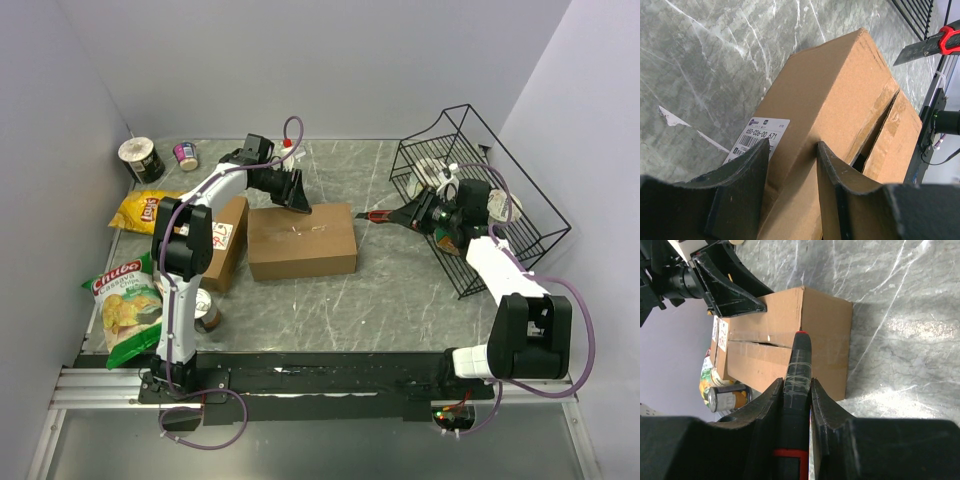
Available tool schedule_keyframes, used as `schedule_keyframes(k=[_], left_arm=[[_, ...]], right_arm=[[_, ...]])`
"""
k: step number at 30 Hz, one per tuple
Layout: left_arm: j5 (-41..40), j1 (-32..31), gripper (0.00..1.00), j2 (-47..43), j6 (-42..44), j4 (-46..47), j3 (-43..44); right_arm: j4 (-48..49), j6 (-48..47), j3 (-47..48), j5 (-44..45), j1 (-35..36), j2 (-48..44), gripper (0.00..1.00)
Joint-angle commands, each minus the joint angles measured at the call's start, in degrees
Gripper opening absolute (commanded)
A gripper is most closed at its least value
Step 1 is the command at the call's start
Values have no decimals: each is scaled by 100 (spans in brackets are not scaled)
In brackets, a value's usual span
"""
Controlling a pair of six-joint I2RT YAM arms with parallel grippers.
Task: Unpack the express box
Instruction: Cut the express box at the center of the board.
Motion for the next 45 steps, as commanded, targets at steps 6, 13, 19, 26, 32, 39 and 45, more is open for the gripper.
schedule_keyframes(k=[6,13,19,26,32,39,45], left_arm=[[-2118,-85,1,775,518,-39,-417],[-2136,-85,1,783,527,-39,-408],[-2162,-85,1,801,527,-31,-399],[-2258,-85,1,836,474,-31,-364],[-2513,-85,1,897,360,-4,-312],[-2777,-94,1,915,263,22,-259],[-2760,-103,1,898,298,31,-294]], right_arm=[[111,-109,245,-102,0,70,0],[118,14,122,-208,35,62,0],[101,41,130,-366,53,79,0],[-416,-179,218,-577,79,71,0],[-971,-390,52,-858,132,-201,0],[-1226,-451,-168,-1043,149,-518,0],[-1436,-609,-151,-1166,149,-668,0]])
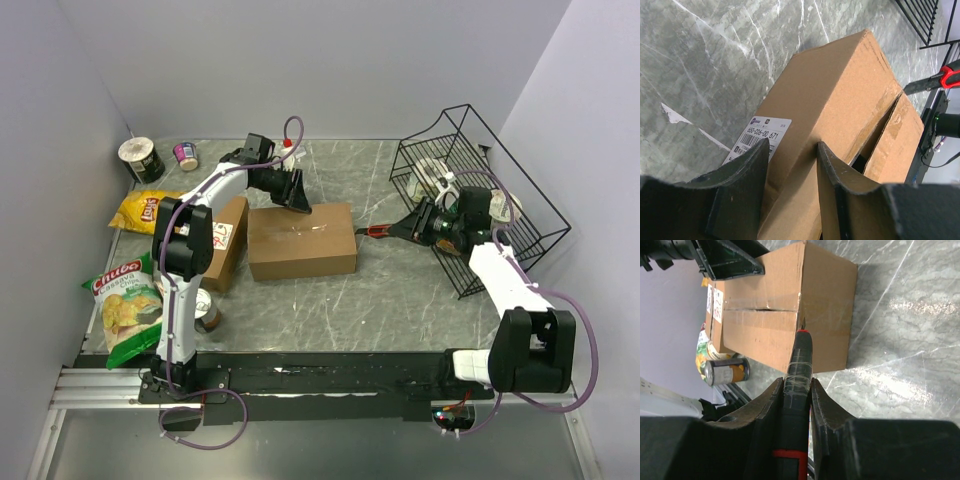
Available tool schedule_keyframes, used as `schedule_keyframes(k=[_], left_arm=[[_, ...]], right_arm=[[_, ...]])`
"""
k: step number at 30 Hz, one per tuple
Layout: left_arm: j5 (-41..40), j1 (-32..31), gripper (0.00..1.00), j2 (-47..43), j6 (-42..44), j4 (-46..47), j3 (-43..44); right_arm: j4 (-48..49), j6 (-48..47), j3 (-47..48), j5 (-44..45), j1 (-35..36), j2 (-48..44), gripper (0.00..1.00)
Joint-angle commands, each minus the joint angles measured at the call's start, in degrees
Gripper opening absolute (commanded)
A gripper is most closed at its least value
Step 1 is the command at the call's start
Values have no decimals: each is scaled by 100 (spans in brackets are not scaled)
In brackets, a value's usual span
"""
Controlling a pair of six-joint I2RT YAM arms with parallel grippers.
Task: Unpack the express box
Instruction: Cut the express box at the center of the board.
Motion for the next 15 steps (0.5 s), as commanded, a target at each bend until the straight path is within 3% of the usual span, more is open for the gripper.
schedule_keyframes(k=[1,7,11,15], left_arm=[[-2639,-87,1,858,388,101,-370],[-2342,-149,1,832,476,57,-414],[-2262,-175,1,788,511,31,-441],[-2296,-184,1,744,555,4,-467]], right_arm=[[-488,-120,-17,-747,132,-314,0],[123,204,158,-35,-184,-183,0],[881,810,202,-113,-211,265,0],[1015,890,325,-157,-193,530,0]])
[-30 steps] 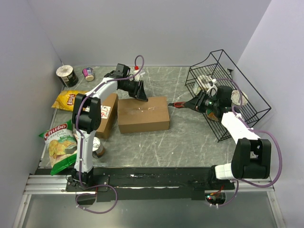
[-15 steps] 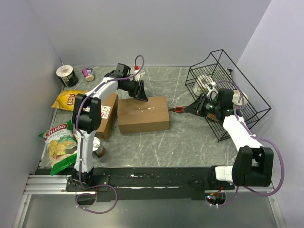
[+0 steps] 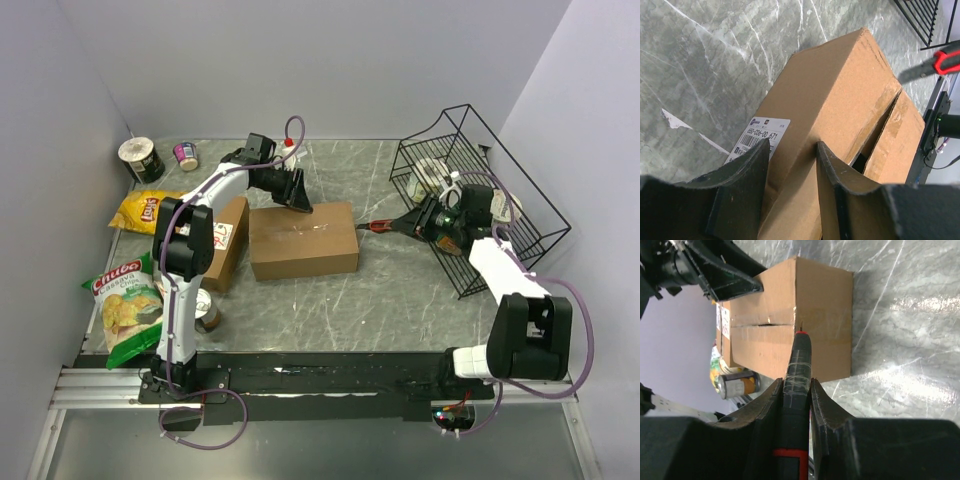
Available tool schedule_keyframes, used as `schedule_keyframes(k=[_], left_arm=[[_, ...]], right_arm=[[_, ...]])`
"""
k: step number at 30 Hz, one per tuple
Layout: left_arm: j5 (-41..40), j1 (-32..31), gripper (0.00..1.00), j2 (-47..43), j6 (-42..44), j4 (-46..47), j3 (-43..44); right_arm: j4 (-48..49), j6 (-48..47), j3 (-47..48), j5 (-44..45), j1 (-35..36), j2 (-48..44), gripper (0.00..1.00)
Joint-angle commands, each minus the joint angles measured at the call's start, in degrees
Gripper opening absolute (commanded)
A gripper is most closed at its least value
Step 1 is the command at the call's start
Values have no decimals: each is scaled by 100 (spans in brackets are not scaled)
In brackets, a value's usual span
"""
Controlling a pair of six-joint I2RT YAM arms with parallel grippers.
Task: Unpack the express box
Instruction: Cut the express box at the center of the board.
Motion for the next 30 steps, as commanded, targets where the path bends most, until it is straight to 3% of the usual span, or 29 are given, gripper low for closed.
schedule_keyframes(k=[1,30], left_arm=[[-2275,-136,1,742,566,-90,-474],[-2310,-145,1,786,601,-99,-456]], right_arm=[[636,348,295,-170,-12,204,0],[891,357,137,6,5,2,0]])
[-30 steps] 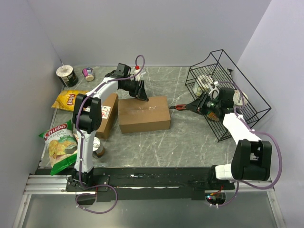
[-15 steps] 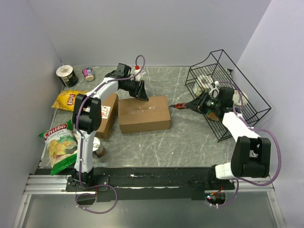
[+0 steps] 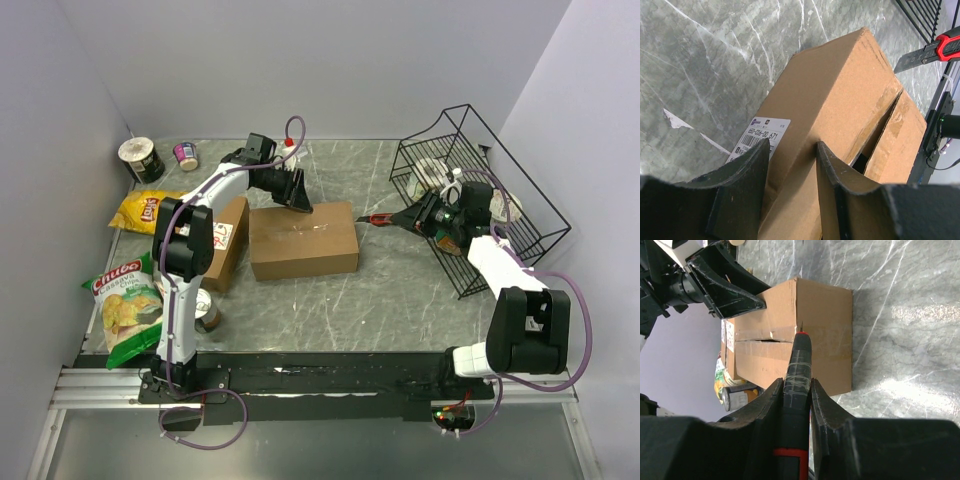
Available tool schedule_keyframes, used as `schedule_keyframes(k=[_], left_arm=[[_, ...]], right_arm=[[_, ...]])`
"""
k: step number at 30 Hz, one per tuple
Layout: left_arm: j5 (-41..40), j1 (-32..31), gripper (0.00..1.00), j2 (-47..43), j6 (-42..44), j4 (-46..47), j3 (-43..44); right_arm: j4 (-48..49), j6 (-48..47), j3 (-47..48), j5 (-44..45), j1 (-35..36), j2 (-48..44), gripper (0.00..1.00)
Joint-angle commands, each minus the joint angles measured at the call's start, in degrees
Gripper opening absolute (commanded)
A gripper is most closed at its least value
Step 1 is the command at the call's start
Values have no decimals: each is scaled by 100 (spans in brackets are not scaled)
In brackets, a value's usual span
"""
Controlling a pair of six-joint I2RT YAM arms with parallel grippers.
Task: Unpack the express box
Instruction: Cut the express box at the center of the board.
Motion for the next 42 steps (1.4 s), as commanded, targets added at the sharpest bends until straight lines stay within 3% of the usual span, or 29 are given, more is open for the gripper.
schedule_keyframes(k=[1,13,32,33,42], left_arm=[[-2255,-129,1,829,584,-120,-410],[-2334,-129,1,882,557,-112,-384],[-3187,-156,1,1067,258,-94,-208],[-3187,-156,1,1076,258,-94,-199],[-3178,-156,1,1041,197,-59,-129]], right_arm=[[391,66,89,-173,49,-221,0],[-188,-355,-34,-227,181,-414,0],[-936,-759,-351,-1703,357,-845,0],[-1554,-1108,-247,-1808,357,-810,0],[-3922,-2797,422,-1844,278,-1047,0]])
